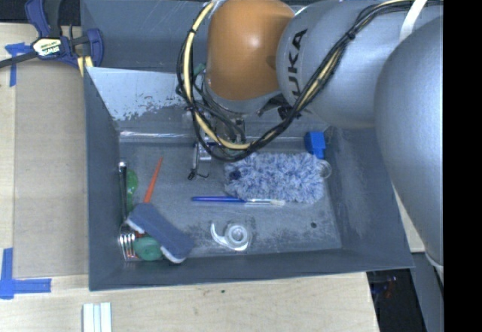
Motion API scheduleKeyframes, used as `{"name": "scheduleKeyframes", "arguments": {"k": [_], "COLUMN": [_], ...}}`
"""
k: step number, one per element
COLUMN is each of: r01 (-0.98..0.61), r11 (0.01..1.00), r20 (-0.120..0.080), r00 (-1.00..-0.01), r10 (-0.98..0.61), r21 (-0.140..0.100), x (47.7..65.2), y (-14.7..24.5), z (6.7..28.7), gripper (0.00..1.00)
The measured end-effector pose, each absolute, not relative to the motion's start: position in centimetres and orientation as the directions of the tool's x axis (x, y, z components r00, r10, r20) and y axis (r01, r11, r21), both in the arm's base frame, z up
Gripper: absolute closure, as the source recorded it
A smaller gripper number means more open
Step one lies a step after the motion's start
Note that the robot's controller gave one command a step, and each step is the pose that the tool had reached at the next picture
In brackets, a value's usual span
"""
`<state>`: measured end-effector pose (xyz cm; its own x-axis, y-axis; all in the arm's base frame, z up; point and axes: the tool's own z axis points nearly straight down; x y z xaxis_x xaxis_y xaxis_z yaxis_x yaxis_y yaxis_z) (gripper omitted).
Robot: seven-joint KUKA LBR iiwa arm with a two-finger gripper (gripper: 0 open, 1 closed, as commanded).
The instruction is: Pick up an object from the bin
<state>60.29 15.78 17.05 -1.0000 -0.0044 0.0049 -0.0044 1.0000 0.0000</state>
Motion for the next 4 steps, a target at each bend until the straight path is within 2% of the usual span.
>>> {"name": "scheduleKeyframes", "arguments": {"k": [1, 2, 3, 4], "r01": [0.001, -0.563, -0.278, -0.712], "r11": [1.000, 0.827, 0.961, 0.703], "r20": [-0.003, -0.002, -0.008, -0.002], "r00": [-1.000, -0.827, -0.961, -0.703], "r10": [0.001, -0.563, -0.278, -0.712], "r21": [0.001, 0.002, 0.000, 0.003], "x": [60.5, 62.3, 61.4, 61.5], "y": [15.7, 19.7, 17.4, 19.0], "z": [17.5, 6.8, 13.0, 9.9], "gripper": [0.00, 0.00, 0.00, 0.00]}}
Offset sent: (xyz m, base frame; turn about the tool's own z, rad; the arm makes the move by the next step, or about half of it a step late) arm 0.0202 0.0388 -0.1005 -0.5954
